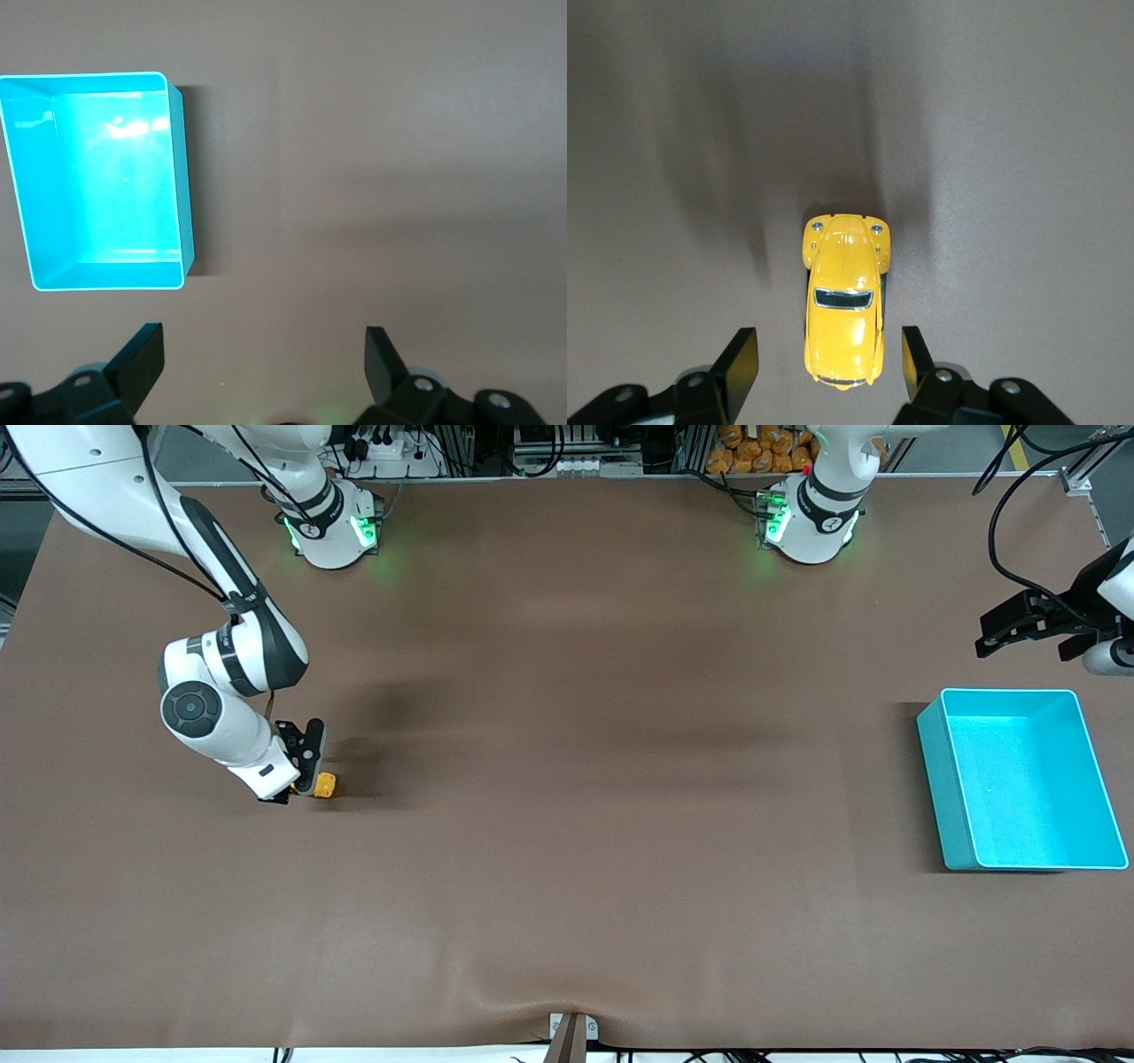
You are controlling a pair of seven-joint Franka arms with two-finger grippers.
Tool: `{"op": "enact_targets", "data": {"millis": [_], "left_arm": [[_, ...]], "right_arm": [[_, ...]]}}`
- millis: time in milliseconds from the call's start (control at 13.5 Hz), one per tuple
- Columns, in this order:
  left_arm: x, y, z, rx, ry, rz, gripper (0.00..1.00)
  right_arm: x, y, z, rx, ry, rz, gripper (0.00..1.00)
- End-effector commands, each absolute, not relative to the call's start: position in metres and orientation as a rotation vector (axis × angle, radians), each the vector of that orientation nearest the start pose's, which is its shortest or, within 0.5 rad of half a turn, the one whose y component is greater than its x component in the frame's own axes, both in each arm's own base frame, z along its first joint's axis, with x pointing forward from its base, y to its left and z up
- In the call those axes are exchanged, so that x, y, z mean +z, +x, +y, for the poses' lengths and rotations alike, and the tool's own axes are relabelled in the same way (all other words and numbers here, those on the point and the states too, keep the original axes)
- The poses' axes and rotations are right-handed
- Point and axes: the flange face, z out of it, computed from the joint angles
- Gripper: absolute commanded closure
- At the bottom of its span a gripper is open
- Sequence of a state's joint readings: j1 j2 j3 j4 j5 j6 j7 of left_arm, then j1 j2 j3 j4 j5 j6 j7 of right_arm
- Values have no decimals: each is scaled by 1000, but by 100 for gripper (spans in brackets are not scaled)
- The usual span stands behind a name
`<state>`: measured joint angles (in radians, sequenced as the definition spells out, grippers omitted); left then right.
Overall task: Wind and store yellow beetle car
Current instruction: 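Close the right gripper on the yellow car's body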
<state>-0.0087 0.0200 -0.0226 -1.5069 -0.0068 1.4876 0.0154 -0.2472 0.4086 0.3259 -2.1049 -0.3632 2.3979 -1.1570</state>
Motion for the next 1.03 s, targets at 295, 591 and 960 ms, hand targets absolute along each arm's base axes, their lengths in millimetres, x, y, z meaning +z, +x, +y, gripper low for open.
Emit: {"op": "enact_targets", "data": {"millis": [295, 591, 960], "left_arm": [[641, 549, -18, 43, -3132, 95, 0], [641, 549, -18, 43, -3132, 95, 0], [641, 549, -17, 43, -3132, 93, 0]], "right_arm": [[203, 575, 41, 191, -2284, -2225, 35], [198, 575, 38, 184, -2287, -2214, 38], [186, 574, 33, 183, -2279, -2214, 55]]}}
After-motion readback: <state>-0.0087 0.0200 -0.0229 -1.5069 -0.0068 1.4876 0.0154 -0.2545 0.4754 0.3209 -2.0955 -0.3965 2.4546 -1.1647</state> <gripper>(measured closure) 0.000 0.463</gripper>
